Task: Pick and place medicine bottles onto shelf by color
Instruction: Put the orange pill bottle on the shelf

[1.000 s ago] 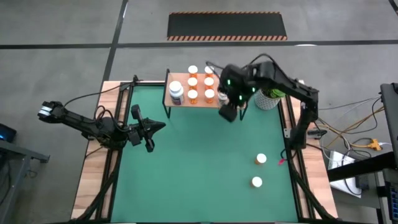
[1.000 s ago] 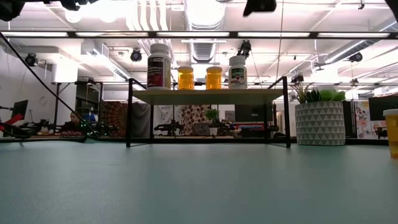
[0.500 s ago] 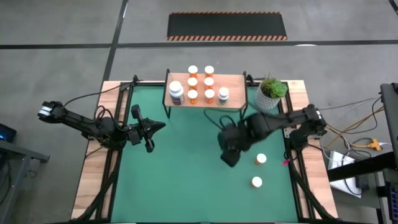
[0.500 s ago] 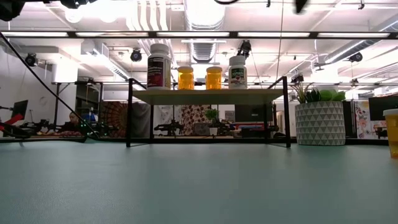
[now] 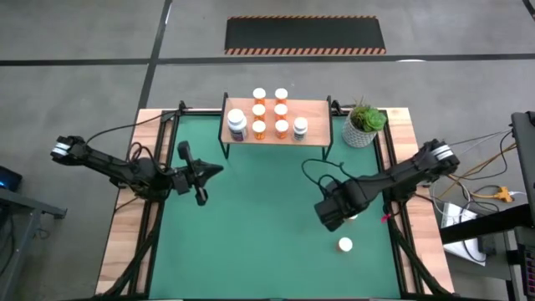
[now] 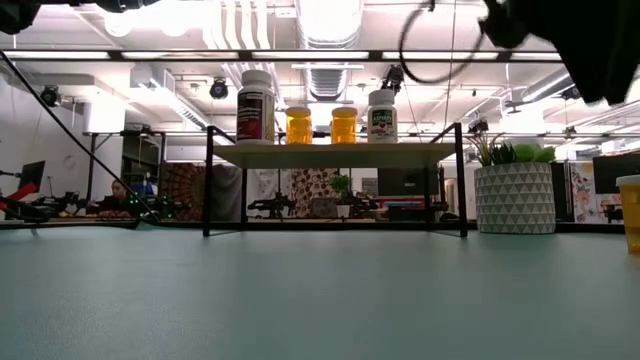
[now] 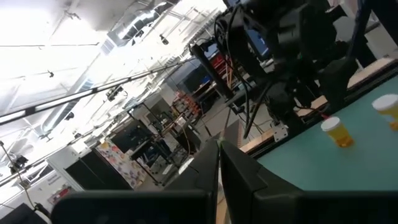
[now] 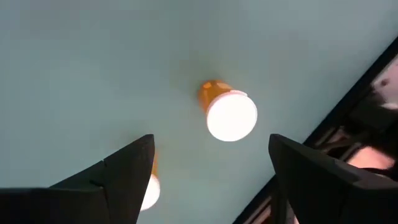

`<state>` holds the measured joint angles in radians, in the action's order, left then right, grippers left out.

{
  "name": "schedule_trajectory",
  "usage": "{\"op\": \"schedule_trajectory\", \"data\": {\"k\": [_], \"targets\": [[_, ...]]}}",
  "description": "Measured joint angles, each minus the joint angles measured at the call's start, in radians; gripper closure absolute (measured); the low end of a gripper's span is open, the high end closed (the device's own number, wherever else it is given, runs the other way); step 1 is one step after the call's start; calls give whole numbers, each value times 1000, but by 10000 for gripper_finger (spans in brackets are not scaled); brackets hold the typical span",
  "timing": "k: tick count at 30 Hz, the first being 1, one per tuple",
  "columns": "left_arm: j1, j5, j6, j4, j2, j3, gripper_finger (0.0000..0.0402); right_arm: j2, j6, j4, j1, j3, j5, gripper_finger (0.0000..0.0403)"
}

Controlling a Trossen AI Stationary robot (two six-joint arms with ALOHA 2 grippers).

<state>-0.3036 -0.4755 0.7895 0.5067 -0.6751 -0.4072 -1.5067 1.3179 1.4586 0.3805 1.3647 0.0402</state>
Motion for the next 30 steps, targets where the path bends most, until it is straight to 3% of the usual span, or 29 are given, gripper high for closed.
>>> {"op": "schedule_trajectory", "data": {"k": [6, 16, 22, 30], "targets": [[0, 0, 9, 0, -5, 0, 402, 113, 60, -156, -1, -206, 29, 103], [0, 0, 42, 1, -2, 0, 402, 234, 157, -311, -2, -431, 69, 113], [0, 0, 63, 0, -3, 0, 402, 243, 176, -420, -2, -492, 75, 115], [0, 0, 65, 1, -2, 0, 402, 241, 219, -426, -2, -514, 64, 144]]}}
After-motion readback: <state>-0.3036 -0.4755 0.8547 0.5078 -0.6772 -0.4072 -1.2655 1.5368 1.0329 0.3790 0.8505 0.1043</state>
